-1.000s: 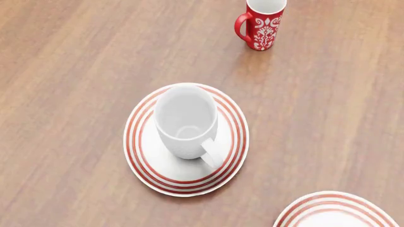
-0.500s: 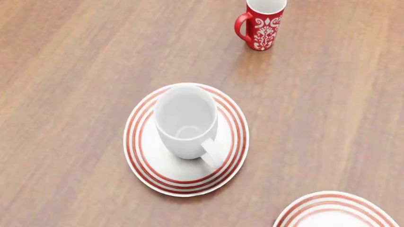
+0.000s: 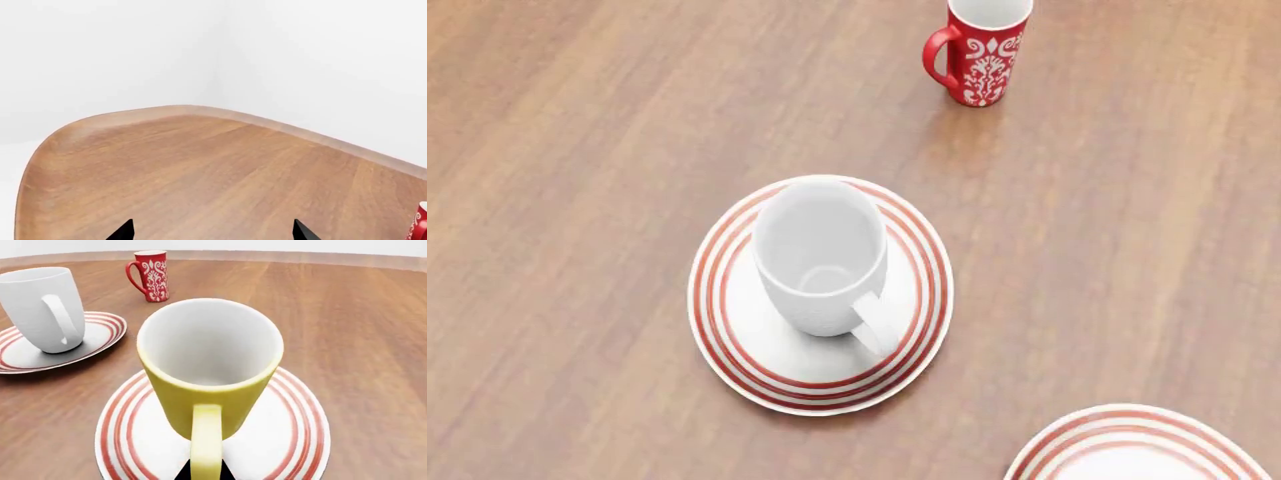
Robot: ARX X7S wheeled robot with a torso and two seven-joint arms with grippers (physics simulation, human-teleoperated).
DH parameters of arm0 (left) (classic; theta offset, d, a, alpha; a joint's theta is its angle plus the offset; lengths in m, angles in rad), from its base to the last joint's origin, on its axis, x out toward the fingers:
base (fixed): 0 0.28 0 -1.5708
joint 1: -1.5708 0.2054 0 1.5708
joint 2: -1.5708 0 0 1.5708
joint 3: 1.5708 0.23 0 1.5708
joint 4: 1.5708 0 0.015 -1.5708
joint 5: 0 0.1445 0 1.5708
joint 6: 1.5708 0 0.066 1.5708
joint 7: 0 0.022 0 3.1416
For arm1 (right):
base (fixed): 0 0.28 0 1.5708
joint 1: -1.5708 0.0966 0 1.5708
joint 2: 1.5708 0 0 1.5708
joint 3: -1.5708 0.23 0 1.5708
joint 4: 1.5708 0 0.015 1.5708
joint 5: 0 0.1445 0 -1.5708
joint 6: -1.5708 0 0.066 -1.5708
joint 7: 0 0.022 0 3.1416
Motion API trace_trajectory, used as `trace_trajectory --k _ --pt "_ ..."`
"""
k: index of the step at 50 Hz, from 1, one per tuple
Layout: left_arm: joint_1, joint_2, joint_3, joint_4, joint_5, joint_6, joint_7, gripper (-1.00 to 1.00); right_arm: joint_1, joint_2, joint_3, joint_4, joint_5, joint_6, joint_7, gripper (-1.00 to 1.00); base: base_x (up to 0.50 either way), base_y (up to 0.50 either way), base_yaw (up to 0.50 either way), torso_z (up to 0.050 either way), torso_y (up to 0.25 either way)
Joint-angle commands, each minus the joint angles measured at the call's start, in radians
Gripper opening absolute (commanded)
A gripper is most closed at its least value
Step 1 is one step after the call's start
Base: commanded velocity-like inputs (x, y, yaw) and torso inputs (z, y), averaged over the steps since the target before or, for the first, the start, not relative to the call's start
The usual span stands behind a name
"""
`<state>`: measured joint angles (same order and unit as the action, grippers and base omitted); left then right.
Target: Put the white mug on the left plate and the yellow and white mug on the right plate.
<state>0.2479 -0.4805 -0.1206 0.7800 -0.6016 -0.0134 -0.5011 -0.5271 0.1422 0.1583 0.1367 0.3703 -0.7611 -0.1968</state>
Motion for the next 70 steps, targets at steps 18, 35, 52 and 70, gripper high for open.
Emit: trace_trajectory --k 18,35,52,70 --pt "-0.002 -0.005 0.003 -0.001 -0.004 0.0 -0.006 1.0 0.072 0.022 -0.02 0.058 0.027 0.028 0.004 -1.0 0.0 0.0 0.0 0.0 0.001" --pt "0.001 -0.008 0.003 0.0 -0.004 0.004 -0.008 1.0 0.06 0.013 -0.013 0.059 0.005 -0.03 0.012 1.0 0.0 0.0 0.0 0.0 0.0" --pt "-0.001 -0.011 0.001 -0.002 -0.009 0.006 -0.011 1.0 0.046 -0.023 0.036 0.057 -0.051 -0.224 0.005 1.0 0.0 0.0 0.0 0.0 0.0" --pt "-0.008 -0.011 0.011 -0.006 -0.006 0.003 -0.015 1.0 0.042 -0.141 0.199 -0.052 -0.159 -0.286 -0.115 1.0 0.0 0.0 0.0 0.0 0.0"
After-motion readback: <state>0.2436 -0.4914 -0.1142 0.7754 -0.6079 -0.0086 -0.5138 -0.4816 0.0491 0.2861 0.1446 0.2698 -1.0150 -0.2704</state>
